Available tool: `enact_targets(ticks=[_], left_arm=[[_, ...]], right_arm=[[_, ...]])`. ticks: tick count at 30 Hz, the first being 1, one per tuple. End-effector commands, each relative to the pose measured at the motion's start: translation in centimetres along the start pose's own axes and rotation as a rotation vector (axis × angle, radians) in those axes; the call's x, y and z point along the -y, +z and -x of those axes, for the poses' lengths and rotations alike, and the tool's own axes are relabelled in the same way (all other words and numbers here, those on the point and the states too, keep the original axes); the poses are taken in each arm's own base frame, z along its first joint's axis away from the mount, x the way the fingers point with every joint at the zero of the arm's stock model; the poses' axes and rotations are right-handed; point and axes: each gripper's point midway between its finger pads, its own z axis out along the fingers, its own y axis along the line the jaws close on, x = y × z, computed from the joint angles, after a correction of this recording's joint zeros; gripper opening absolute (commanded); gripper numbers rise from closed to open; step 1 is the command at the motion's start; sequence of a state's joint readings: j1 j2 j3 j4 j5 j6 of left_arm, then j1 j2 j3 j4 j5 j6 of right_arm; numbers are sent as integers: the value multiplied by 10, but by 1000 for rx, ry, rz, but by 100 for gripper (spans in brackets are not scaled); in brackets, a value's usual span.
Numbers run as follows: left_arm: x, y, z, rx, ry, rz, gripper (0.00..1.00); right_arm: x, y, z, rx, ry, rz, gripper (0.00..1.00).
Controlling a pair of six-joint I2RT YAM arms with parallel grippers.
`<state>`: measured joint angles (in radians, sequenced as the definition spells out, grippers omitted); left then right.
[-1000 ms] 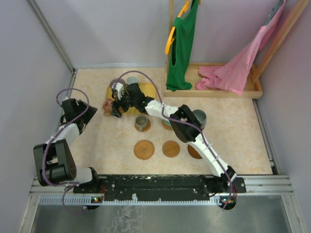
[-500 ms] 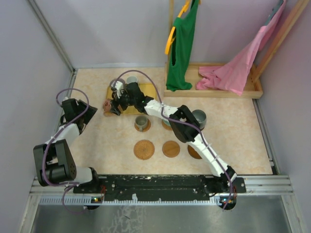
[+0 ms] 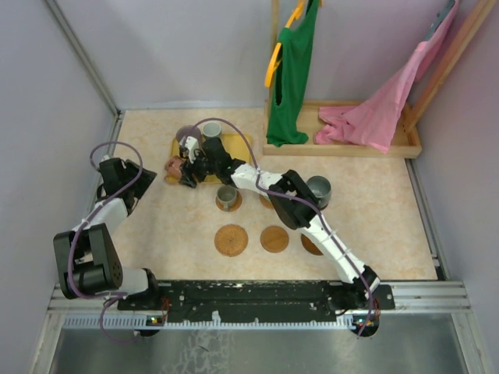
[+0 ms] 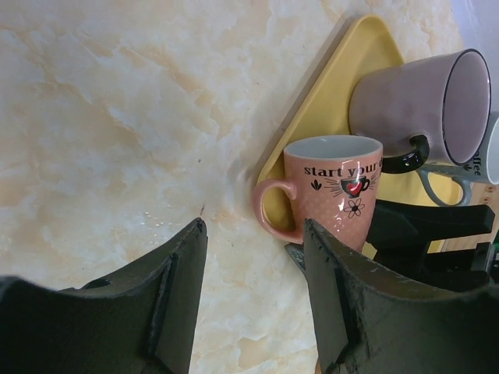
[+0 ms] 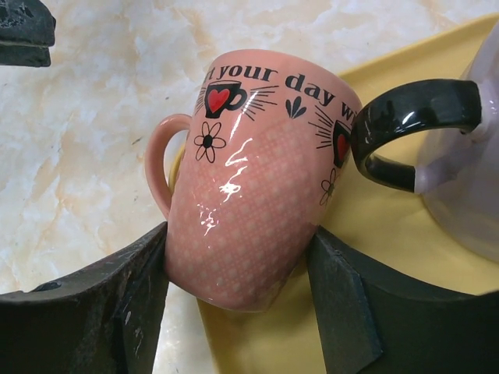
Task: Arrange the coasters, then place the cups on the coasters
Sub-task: Move the cup to the tray.
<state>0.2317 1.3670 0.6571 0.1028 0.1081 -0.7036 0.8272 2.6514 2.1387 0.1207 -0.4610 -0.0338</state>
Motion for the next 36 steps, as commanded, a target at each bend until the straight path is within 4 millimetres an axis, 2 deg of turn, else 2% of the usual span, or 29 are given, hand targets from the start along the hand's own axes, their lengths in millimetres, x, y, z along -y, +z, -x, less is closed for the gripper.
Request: enact_targets(ticks=[1,2,6,9,27,36], left_arm=[[4,-1,5,20,-6,-28,58],[4,-1,5,18,-7,-28,58],[4,0,3,12,-9,-29,58],[4,0,3,11,-9,-31,58],[7,-3,0,-2,-10,-48,57],[8,-4,0,-6,-8,-54,57]], right_arm=[[-9,-7,30,70,-50,-7,53],[-10,-8,31,72,-50,-10,46],[-12,-15,30,67,-48,-12,42],[-12,-22,35,74,-48,-16,31],[3,-66,48,82,-23,-66,32],[14,-87,47,73,-13,-102,33]])
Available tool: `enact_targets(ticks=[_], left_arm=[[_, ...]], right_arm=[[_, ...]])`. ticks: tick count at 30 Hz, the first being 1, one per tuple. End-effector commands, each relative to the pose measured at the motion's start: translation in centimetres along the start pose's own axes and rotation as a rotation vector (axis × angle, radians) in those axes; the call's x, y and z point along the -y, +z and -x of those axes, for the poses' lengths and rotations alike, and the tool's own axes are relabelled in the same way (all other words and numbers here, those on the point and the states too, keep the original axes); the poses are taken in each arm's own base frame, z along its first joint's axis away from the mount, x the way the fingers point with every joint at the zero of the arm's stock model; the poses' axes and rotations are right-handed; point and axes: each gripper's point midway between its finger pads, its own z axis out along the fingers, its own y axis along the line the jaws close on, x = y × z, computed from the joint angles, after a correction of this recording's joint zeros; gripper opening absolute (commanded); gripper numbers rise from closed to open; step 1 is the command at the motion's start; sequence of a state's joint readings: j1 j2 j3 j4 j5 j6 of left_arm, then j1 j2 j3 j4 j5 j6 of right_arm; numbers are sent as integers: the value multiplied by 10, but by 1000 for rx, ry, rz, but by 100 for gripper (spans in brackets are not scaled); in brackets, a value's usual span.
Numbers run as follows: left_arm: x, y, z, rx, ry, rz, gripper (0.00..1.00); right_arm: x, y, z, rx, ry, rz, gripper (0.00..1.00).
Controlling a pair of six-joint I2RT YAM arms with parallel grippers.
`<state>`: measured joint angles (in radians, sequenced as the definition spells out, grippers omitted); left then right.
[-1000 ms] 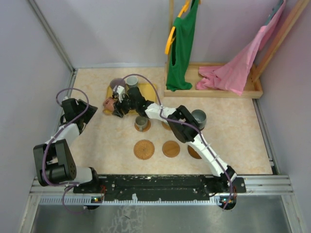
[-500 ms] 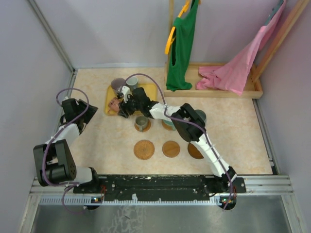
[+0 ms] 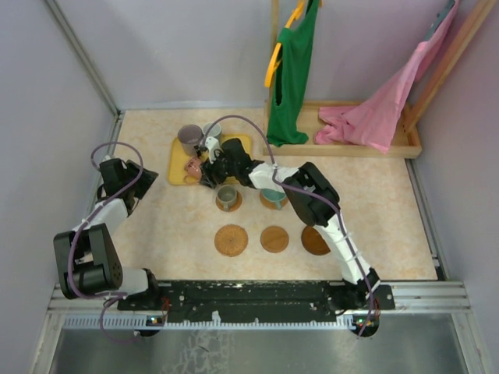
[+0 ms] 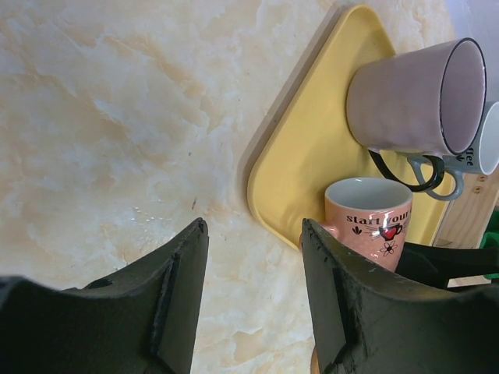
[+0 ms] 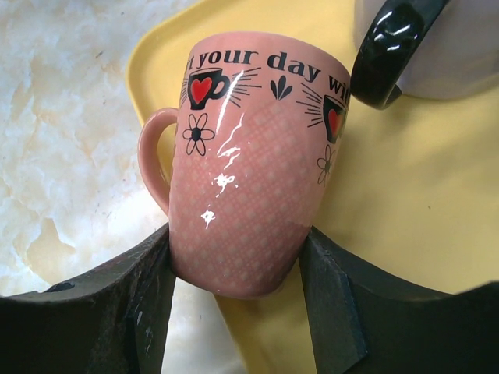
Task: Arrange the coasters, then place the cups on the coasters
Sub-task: Move the cup to the tray.
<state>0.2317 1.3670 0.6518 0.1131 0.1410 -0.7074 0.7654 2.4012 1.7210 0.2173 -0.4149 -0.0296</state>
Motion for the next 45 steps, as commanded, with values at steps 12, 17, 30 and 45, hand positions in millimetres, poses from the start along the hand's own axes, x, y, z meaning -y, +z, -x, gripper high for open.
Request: enact_targets(ticks=[12,17,30,45], left_arm=[[3,-4,2,13,-4,-28,57],[3,-4,1,8,-8,-29,57],[3,-4,1,9,-12,-31,57],[5,-3,3,14,-9,-33,57]], right_arm=[[-10,-19,69,101,-27,38,70],[-10,-14,74,95,-26,52,72],[-8,7,79,68,-96,45,76],[-5,24,61,-2,-147,58,75]])
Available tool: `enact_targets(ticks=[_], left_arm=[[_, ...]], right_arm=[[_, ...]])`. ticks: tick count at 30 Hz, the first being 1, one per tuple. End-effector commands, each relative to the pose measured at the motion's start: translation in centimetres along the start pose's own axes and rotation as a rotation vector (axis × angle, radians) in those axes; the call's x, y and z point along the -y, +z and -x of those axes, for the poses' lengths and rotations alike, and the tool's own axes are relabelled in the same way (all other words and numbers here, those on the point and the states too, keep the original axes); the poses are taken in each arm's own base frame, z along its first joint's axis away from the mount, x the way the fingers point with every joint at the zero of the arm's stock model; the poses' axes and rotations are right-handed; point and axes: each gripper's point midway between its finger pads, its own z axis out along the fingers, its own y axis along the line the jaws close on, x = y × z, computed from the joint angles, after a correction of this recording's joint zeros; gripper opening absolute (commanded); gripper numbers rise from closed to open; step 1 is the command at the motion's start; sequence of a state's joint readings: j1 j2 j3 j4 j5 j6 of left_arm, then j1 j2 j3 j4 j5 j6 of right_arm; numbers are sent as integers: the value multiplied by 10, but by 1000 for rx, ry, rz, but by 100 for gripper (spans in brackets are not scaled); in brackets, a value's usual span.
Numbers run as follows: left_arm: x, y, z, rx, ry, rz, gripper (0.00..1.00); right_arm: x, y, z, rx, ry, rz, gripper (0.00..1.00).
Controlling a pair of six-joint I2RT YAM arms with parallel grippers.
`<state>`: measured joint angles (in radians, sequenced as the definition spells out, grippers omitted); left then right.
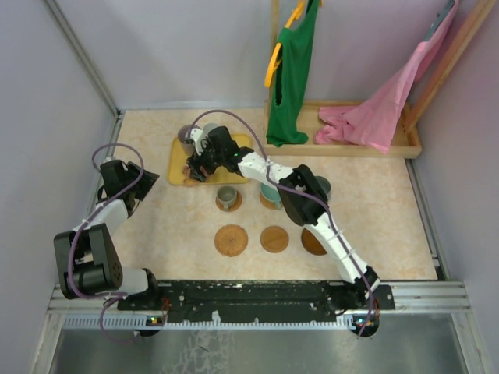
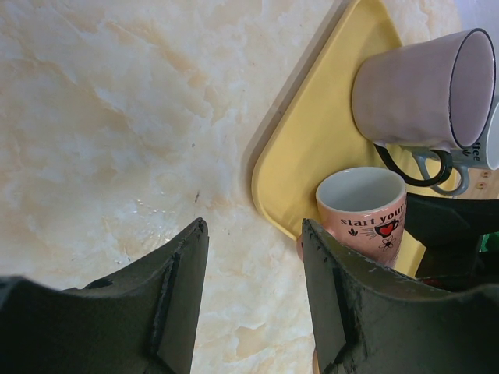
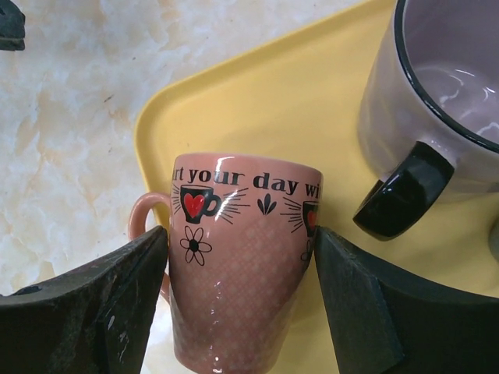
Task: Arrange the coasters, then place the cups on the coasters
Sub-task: Move the cup to the tray, then pick up the cup from the tray.
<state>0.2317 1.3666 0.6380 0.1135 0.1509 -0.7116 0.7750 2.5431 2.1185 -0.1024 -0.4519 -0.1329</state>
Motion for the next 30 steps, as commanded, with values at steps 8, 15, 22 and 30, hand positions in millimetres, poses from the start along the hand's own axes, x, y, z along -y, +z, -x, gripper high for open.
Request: enact_targets(ticks=[8,15,22,30], left_arm=[[7,-2,9,30,-3,-35,57],[8,-2,8,27,-2,-36,57],[8,-1,8,25,-5,-37,57],[7,-1,8,23,-5,-36,57]], right_arm=[[-5,8,24,45,-71,9,74],[-6,12,19,36,-67,17,49],[-6,11,15,24,-62,13,31],[-12,1,26,80,-39,9,0]])
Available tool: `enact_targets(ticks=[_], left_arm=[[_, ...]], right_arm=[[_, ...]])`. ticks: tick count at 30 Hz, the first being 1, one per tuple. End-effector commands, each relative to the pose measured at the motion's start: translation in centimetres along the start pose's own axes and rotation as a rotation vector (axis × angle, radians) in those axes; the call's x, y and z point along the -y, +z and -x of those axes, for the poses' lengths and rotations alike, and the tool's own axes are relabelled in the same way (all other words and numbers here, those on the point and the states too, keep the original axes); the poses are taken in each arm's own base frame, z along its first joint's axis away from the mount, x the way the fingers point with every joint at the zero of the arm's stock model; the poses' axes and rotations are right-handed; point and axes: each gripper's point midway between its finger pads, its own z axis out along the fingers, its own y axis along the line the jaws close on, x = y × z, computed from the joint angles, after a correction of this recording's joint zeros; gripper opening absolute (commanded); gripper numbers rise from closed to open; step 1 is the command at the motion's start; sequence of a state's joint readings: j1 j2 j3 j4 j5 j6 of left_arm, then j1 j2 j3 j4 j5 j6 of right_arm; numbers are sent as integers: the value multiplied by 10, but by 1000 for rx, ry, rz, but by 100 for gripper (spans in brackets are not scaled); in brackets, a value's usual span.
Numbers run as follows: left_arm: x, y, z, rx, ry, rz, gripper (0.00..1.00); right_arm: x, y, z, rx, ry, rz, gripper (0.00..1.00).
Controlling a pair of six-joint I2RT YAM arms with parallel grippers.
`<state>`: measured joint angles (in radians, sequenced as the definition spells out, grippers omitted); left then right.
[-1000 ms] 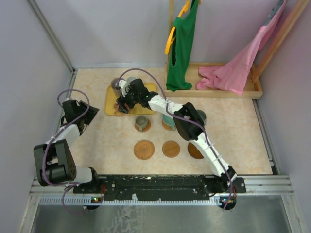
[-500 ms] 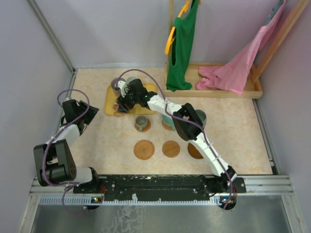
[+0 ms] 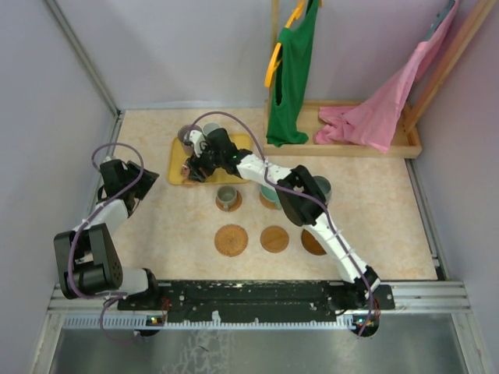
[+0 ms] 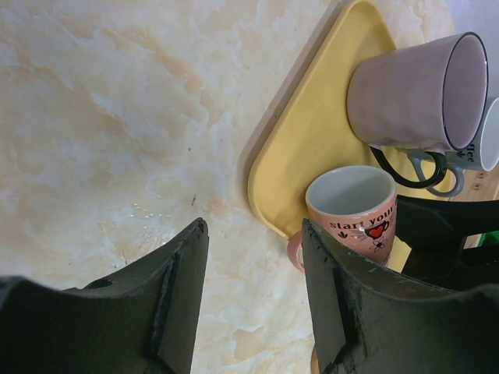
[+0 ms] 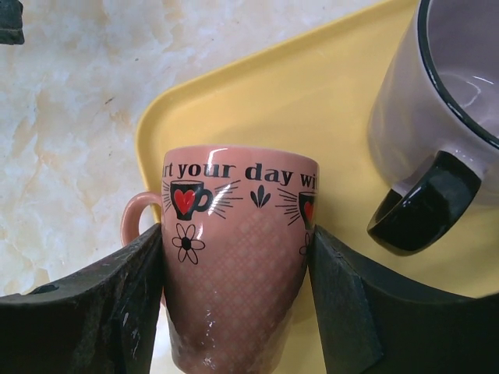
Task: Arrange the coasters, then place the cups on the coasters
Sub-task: Pick up the cup from the tray.
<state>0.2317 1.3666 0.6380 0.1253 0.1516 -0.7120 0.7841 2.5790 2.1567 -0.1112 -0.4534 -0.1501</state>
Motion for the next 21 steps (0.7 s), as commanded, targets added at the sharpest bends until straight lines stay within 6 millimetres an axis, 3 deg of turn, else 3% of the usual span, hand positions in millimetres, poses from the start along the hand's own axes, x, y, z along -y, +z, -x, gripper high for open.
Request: enact_targets(ticks=[1,13,21], left_arm=[[6,-2,6,17,-7,-29,57],[9,-2,7,16,-1,-39,57],[10,-3,7,15,0,-44,57]], right_arm=[[-10,-12,36,108,-18,-3,0],[-20,-58,106,407,36,11,0],[-20,-68,121,464,50,35,0]])
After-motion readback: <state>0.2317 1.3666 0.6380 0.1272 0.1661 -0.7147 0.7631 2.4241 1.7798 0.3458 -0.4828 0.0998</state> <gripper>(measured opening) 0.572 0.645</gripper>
